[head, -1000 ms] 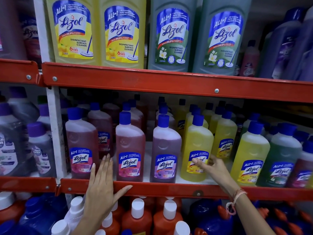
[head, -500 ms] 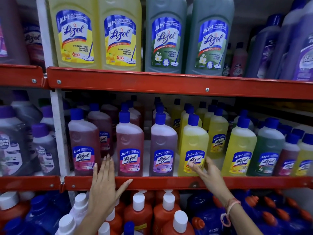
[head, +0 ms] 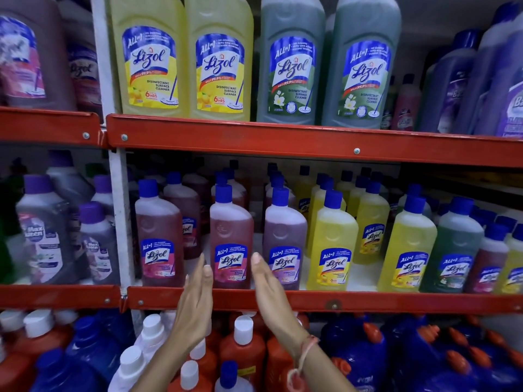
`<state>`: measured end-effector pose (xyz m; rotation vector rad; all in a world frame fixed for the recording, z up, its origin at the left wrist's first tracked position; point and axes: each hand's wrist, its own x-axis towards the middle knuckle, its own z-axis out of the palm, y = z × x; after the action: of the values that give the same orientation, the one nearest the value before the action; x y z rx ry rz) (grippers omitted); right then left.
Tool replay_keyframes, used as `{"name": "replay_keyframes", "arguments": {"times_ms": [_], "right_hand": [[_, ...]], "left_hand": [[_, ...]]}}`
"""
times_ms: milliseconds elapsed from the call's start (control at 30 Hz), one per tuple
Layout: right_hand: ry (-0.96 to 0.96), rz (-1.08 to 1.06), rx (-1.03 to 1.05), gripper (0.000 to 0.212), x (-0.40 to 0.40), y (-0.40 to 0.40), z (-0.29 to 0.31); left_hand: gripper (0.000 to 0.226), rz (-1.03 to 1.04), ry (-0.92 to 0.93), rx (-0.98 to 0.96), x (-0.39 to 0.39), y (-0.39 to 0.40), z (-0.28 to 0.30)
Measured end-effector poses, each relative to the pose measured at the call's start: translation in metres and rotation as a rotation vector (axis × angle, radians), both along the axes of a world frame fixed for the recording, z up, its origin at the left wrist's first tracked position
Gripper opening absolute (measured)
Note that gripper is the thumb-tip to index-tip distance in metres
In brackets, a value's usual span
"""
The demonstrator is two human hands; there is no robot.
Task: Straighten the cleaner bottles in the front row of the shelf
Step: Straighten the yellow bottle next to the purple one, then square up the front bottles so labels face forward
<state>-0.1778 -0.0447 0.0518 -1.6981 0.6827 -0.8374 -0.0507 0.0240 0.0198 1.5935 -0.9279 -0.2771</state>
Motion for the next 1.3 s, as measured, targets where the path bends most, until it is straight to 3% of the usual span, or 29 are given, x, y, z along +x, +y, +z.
{"name": "replay_keyframes", "arguments": {"times_ms": [167, 267, 367, 467, 933, 1033, 1133, 1233, 1300], "right_hand": [[0.129, 0.017, -0.001, 0.090, 0.012, 0.005, 0.008], [0.158, 0.024, -0.011, 0.101, 0.015, 0.007, 0.007], [0.180, 0.024, -0.017, 0.099, 0.019, 0.005, 0.005], [0.200, 0.057, -0.024, 0.105, 0.022, 0.005, 0.004], [0.158, 0.109, -0.097, 0.083, 0.012, 0.005, 0.006], [0.040, -0.005, -0.181, 0.070, -0.002, 0.003, 0.007], [-0.136, -0.286, -0.272, 0.049, -0.023, -0.003, 0.005], [-0.194, -0.450, -0.287, 0.049, -0.040, -0.015, 0.000], [-0.135, -0.435, -0.241, 0.058, -0.048, -0.023, -0.003]], "left_hand": [[0.126, -0.048, -0.059, 0.105, -0.004, 0.009, 0.011], [0.128, -0.058, -0.083, 0.138, 0.001, 0.011, 0.010], [0.123, -0.077, -0.074, 0.106, 0.005, 0.012, 0.011], [0.104, -0.109, -0.074, 0.063, 0.005, 0.013, 0.012], [0.110, -0.068, -0.128, 0.129, 0.013, 0.019, 0.017], [0.105, 0.081, -0.190, -0.013, -0.003, 0.017, 0.015], [0.085, 0.213, -0.285, -0.235, -0.023, 0.013, 0.009], [0.067, 0.067, -0.284, -0.283, -0.042, 0.002, 0.008], [0.080, -0.093, -0.212, -0.199, -0.056, -0.008, 0.012]]}}
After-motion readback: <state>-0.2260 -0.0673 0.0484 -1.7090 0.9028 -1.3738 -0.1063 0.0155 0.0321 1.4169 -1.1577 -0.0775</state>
